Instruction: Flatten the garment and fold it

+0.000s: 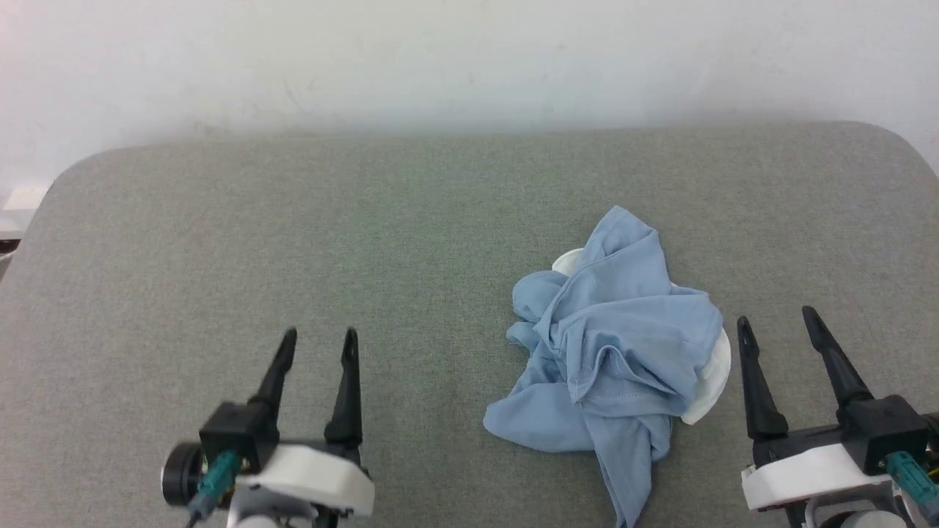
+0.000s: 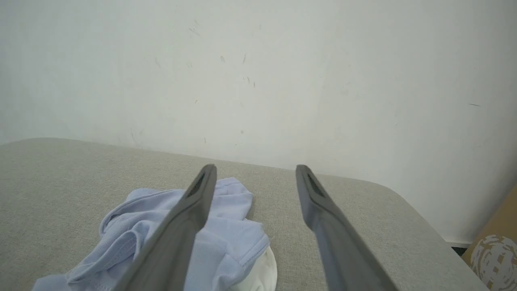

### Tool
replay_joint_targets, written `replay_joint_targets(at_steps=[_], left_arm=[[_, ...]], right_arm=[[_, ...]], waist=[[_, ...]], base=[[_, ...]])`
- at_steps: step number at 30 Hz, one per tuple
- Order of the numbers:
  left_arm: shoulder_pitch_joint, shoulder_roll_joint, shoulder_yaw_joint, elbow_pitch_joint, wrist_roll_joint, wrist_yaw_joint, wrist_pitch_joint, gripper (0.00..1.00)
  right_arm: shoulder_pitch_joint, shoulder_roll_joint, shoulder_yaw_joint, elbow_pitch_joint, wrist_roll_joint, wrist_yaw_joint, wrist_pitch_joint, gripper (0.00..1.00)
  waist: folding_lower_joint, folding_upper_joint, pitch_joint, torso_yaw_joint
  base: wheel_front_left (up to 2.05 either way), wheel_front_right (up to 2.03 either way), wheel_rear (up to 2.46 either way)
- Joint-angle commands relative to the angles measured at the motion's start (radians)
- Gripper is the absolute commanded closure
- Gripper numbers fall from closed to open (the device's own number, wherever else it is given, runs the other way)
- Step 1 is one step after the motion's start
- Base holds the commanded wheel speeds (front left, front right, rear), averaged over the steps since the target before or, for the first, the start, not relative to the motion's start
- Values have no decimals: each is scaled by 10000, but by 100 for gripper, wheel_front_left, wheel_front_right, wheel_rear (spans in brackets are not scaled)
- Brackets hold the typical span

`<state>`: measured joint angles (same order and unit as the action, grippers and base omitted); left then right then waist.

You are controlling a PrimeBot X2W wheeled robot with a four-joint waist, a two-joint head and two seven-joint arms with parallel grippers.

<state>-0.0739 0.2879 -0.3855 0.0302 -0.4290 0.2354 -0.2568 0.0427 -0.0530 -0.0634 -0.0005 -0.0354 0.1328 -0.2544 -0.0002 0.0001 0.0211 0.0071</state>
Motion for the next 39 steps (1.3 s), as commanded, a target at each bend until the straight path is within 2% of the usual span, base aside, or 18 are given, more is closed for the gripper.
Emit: replay_joint_targets(at_steps=[1, 5, 9, 13, 18, 22, 29, 30, 31, 35, 39], left_arm=[[219, -152, 124, -76, 99, -51, -47, 0], [725, -440, 267, 40, 350, -465, -48, 0], [547, -490, -275, 443, 456, -1080, 203, 0], [-155, -486, -1184, 738, 472, -1770, 1824, 0], [-1196, -710, -2095, 1012, 435, -2264, 4189, 0], [-1960, -829, -2492, 1524, 593, -2394, 5338, 0], [-2605, -920, -2740, 2810, 817, -2376, 5913, 0], [-2621, -911, -2763, 2942, 802, -2414, 5928, 81], [-2621, -919, -2727, 3018, 750, -2423, 5854, 100], [-2610, -909, -2340, 2903, 580, -2270, 5041, 100], [-2672, -777, -1650, 2204, 678, -1755, 3475, 100]], right_arm=[[112, 28, 10, 12, 22, -21, 19, 0], [139, 28, 90, 18, 58, -21, 25, 0], [73, 28, 216, -5, 53, -21, 46, 0], [-33, 28, 246, -90, 36, -21, 71, 0], [-261, 28, 297, -119, -24, -21, 72, 0], [-465, 28, 340, -75, 34, -21, 44, 0], [-671, 28, 376, 73, 140, -21, -21, 0], [-679, 28, 375, 97, 145, -21, -29, 0], [-680, 28, 370, 121, 149, -21, -35, 0], [-656, 28, 309, 242, 158, -21, -54, 0], [-602, 28, 378, 345, 103, -21, -63, 0]], waist=[[2, -1, 10, -6], [2, -1, 125, -51], [2, -1, 411, -168], [2, -1, 898, -318], [2, -1, 1575, -621], [2, -1, 1992, -986], [2, -1, 2404, -1376], [2, -1, 2411, -1391], [2, -1, 2403, -1395], [2, -1, 2175, -1248], [2, -1, 1704, -978]], base=[[0, 0, 0], [0, 0, 0], [0, 0, 0], [0, 0, 0], [0, 0, 0], [0, 0, 0], [0, 0, 0], [0, 0, 0], [0, 0, 0], [0, 0, 0], [0, 0, 0]])
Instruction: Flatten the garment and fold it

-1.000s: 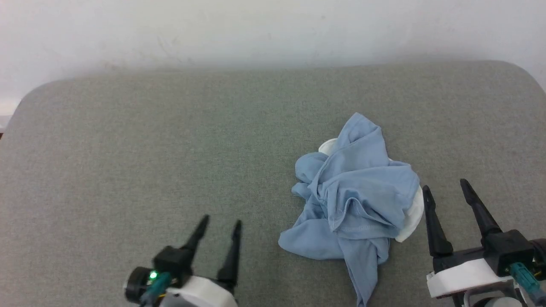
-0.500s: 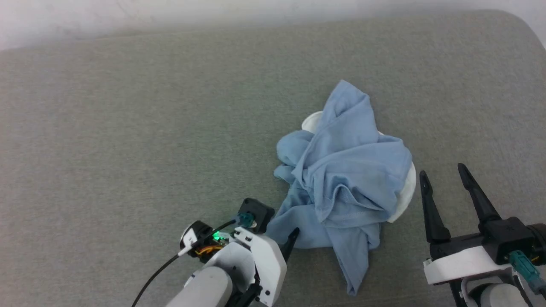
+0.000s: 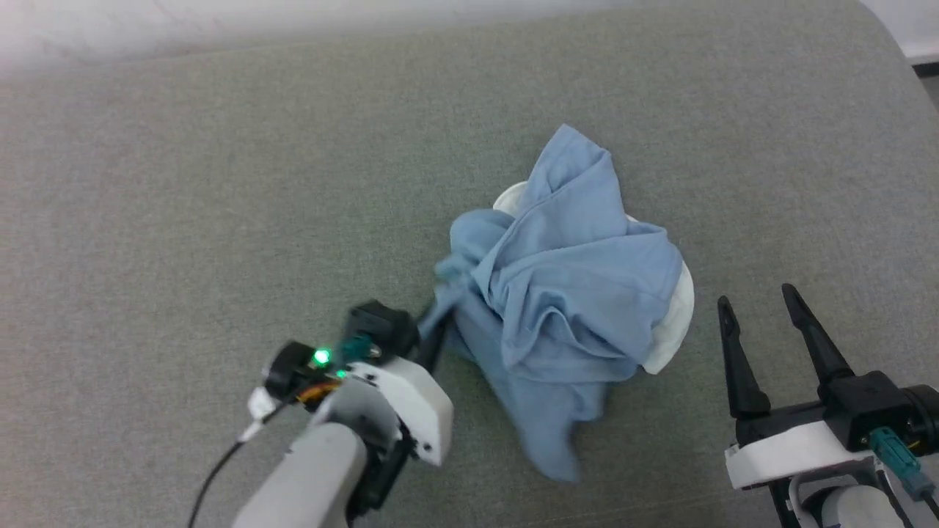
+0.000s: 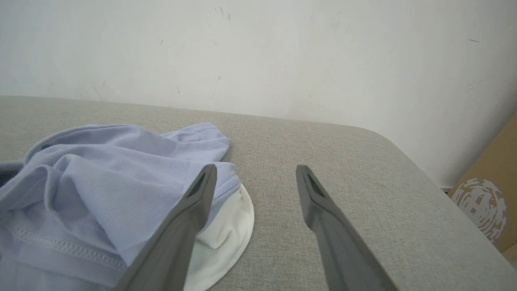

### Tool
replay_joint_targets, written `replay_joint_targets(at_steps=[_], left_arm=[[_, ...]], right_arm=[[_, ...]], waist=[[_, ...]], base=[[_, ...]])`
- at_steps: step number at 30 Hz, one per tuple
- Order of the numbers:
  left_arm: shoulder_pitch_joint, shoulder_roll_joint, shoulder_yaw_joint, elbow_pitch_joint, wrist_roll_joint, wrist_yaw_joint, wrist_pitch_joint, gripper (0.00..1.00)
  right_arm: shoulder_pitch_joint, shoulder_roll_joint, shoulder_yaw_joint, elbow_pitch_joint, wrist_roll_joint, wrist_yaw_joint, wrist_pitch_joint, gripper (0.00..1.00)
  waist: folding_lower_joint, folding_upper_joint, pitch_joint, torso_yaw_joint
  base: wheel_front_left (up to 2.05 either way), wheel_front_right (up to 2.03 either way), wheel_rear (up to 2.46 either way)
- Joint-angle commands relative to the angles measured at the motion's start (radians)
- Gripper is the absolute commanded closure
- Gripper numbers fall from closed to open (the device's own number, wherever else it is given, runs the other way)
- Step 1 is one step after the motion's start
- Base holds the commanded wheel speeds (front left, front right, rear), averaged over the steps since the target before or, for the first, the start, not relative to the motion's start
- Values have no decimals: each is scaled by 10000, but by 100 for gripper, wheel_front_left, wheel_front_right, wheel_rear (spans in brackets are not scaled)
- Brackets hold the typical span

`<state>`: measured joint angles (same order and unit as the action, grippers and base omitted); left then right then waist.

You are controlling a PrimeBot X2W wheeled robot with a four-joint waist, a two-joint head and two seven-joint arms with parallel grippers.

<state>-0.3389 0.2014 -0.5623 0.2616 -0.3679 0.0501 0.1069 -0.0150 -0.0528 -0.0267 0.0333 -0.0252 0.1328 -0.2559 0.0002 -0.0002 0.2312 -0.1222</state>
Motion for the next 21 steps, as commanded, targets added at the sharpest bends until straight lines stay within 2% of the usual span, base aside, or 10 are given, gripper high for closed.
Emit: replay_joint_targets(at_steps=[1, 4, 7, 11, 14, 15, 16, 19, 21], left_arm=[[-46, 116, 335, -362, 103, 265, -624, 100], [-62, 231, 1050, -1236, 207, 827, -1908, 100], [138, 385, 1731, -2009, 176, 1314, -2755, 100], [805, 701, 2565, -2328, 10, 1946, -3052, 100], [1406, 869, 3047, -1809, -267, 2292, -2942, 100], [1539, 895, 3175, -1552, -350, 2378, -2930, 28], [1645, 921, 3295, -1275, -394, 2475, -2959, 0], [1748, 879, 3454, -711, -432, 2584, -3192, 0], [1713, 784, 3489, -622, -428, 2488, -3418, 0]], right_arm=[[-1, 26, 10, 26, -6, -21, -49, 0], [75, 26, 52, 70, -28, -21, -52, 0], [168, 26, 82, 106, -36, -21, -53, 0], [241, 26, 98, 131, -31, -21, -54, 0], [260, 26, 79, 169, -14, -21, -55, 0], [259, 26, 68, 198, -22, -21, -55, 0], [249, 26, 62, 232, -32, -21, -55, 0], [242, 26, -18, 307, -66, -21, -55, 0], [253, 26, -74, 325, -99, -21, -55, 0]], waist=[[-2, 2, -532, 408], [-2, 2, -844, 641], [-2, 2, -1052, 864], [-2, 2, -1095, 1070], [-2, 2, -1029, 1191], [-2, 2, -999, 1223], [-2, 2, -981, 1241], [-2, 2, -961, 1353], [-2, 2, -996, 1460]], base=[[0, 0, 0], [0, 0, 0], [0, 0, 0], [0, 0, 0], [0, 0, 0], [0, 0, 0], [0, 0, 0], [0, 0, 0], [0, 0, 0]])
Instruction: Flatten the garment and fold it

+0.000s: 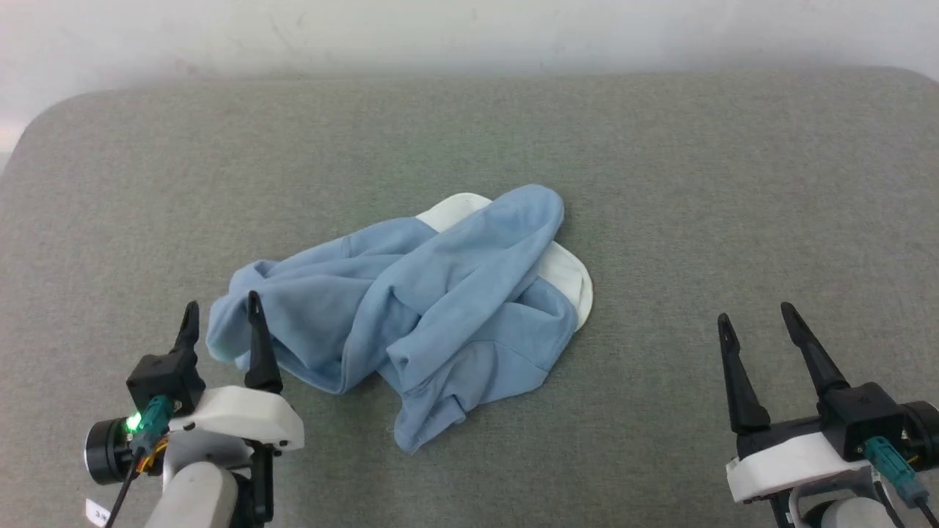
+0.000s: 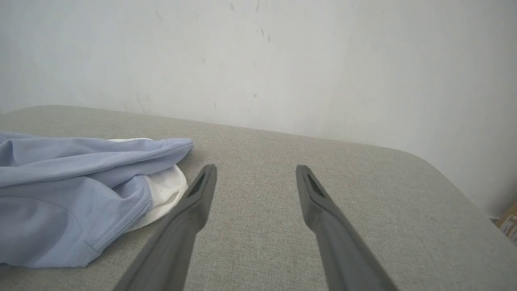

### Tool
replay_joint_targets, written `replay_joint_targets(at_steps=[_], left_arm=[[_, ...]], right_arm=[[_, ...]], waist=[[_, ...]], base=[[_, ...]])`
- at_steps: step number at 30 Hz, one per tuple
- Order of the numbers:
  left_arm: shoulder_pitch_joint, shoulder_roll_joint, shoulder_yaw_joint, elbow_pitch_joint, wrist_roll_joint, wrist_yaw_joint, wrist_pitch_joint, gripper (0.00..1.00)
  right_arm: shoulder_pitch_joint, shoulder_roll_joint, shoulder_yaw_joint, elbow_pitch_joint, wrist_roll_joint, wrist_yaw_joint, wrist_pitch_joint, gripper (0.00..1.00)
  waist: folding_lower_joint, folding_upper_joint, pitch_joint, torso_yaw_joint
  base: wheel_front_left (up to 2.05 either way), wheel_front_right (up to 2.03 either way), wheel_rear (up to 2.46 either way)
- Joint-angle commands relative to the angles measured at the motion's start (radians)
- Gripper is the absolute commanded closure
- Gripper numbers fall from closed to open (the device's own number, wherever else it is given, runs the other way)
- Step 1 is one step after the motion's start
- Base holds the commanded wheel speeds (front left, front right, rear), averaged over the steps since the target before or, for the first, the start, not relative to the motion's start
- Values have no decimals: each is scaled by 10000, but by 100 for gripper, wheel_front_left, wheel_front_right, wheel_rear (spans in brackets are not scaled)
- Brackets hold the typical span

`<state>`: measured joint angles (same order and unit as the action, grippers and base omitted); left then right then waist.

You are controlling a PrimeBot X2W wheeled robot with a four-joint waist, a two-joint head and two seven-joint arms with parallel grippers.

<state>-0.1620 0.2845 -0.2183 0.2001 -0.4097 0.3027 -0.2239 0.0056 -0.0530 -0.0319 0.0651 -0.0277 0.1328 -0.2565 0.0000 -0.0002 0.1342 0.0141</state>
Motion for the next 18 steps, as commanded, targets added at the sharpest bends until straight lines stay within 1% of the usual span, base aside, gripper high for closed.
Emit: replay_joint_targets(at_steps=[1, 3, 5, 7, 9, 13, 14, 15, 18], left_arm=[[-79, -99, 38, -61, 9, -145, -202, 0], [-132, -193, 18, -346, 161, -378, -327, 0], [-135, -261, -27, -864, 566, -614, -366, 0], [50, -393, -36, -1447, 1085, -713, -372, 0], [352, -528, -113, -1851, 1503, -872, -374, 0], [982, -910, -428, -2196, 2087, -1165, -376, 0], [982, -910, -428, -2196, 2087, -1165, -376, 0], [1216, -1126, -519, -2249, 2254, -1243, -377, 0], [1453, -1419, -600, -2174, 2394, -1402, -377, 0]], right_arm=[[45, 28, -33, 3, -96, -21, -45, 0], [32, 28, 7, -46, -141, -21, -11, 0], [0, 28, 175, -130, -81, -21, 105, 0], [-70, 28, 539, -235, -29, -21, 377, 0], [-213, -127, 1063, -290, -7, -21, 800, 0], [-616, -895, 2326, -6, 561, -21, 2405, 0], [-616, -895, 2326, -6, 561, -21, 2405, 0], [-929, -1339, 2960, 268, 992, -21, 3347, 0], [-1461, -1897, 3675, 784, 1658, -21, 4544, 0]], waist=[[0, 2, -51, 163], [0, 2, -130, 334], [0, 2, -232, 537], [0, 2, -323, 770], [0, 2, -400, 1024], [0, 2, -492, 1646], [0, 2, -492, 1646], [0, 2, -481, 1962], [0, 2, -457, 2474]], base=[[0, 0, 0], [0, 0, 0], [0, 0, 0], [0, 0, 0], [0, 0, 0], [0, 0, 0], [0, 0, 0], [0, 0, 0], [0, 0, 0]])
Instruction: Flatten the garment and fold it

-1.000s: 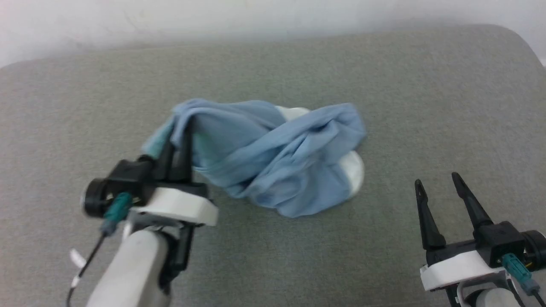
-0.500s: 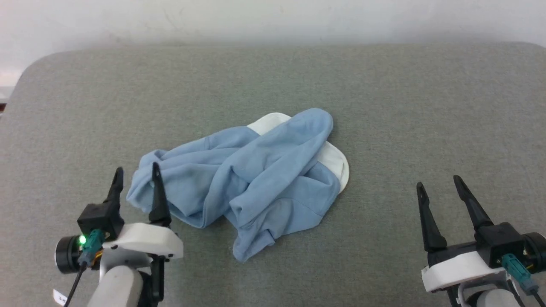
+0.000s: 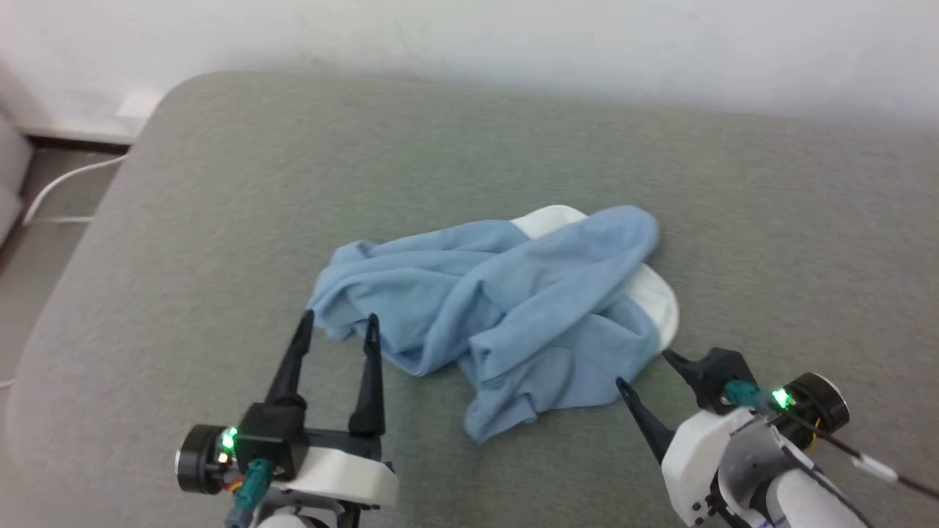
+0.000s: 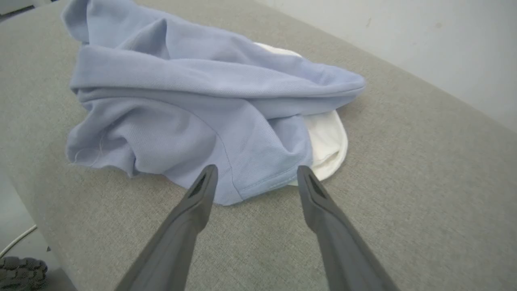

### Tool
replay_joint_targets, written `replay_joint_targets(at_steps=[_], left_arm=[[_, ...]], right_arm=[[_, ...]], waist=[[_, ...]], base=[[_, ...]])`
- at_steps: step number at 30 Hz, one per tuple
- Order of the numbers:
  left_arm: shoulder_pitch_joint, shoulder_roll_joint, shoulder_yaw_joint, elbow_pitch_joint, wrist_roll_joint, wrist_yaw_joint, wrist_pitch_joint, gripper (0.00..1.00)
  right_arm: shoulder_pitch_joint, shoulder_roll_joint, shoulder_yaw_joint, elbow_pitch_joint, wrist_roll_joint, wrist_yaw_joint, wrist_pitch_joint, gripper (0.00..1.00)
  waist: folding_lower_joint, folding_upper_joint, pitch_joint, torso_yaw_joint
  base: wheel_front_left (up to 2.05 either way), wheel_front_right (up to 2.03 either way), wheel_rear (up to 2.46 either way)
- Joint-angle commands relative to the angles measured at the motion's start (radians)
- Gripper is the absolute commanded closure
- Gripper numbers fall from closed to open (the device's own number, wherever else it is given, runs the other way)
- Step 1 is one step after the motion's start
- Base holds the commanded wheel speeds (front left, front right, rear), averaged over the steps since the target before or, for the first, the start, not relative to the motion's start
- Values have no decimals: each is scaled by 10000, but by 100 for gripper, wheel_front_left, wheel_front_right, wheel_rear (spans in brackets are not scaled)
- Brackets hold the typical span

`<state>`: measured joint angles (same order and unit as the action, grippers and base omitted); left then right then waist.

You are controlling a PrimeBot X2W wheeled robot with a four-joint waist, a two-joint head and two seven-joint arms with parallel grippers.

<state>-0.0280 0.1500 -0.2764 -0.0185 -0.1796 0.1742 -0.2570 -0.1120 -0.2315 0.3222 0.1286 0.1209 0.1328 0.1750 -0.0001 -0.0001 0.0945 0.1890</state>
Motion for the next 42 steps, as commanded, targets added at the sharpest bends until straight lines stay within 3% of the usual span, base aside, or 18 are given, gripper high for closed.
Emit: replay_joint_targets(at_steps=[1, 7, 16, 17, 18, 23, 30, 34, 35, 36, 37, 42], left_arm=[[161, -153, -45, 63, 130, -185, -46, 0], [215, -475, -105, 287, 292, -438, -46, 0], [163, -739, 74, 430, 459, -710, -47, 0], [174, -756, 108, 442, 473, -730, -47, 0], [190, -771, 146, 454, 484, -746, -47, 0], [262, -831, 334, 573, 508, -834, -47, 0], [287, -879, 474, 697, 574, -1041, -47, 0], [255, -914, 406, 842, 575, -1171, -47, 0], [240, -922, 358, 916, 574, -1206, -47, 0], [215, -931, 306, 992, 571, -1237, -47, 0], [192, -939, 249, 1089, 553, -1268, -47, 0], [93, -968, -70, 1559, 307, -1523, -47, 0]], right_arm=[[-484, -282, 336, 353, 309, -21, 545, 0], [-1236, -568, 728, 1531, 943, -21, 1569, 0], [-1776, -510, 717, 3327, 969, -21, 1506, 0], [-1786, -542, 779, 3488, 912, -21, 1488, 66], [-1799, -572, 831, 3605, 876, -21, 1430, 100], [-1844, -916, 668, 3723, 816, -21, 1135, 100], [-1703, -2540, -22, 2803, 463, -21, 1457, 100], [-1415, -2985, -530, 2618, 462, -21, 1556, 100], [-1331, -3029, -565, 2654, 422, -21, 1526, 71], [-1272, -3035, -637, 2687, 350, -21, 1437, 9], [-1223, -2960, -762, 2717, 309, -21, 1305, 0], [-1088, -2223, -1698, 2460, 241, -21, 656, 0]], waist=[[1, 1, -35, 885], [1, 1, 96, 1620], [1, 1, 318, 2254], [1, 1, 314, 2257], [1, 1, 306, 2243], [1, 1, 103, 1900], [1, 1, -198, 1085], [1, 1, -229, 664], [1, 1, -220, 571], [1, 1, -203, 486], [1, 1, -190, 401], [1, 1, -156, -165]], base=[[0, 0, 0], [0, 0, 0], [0, 0, 0], [0, 0, 0], [0, 0, 0], [0, 0, 0], [0, 0, 0], [0, 0, 0], [0, 0, 0], [0, 0, 0], [0, 0, 0], [0, 0, 0]])
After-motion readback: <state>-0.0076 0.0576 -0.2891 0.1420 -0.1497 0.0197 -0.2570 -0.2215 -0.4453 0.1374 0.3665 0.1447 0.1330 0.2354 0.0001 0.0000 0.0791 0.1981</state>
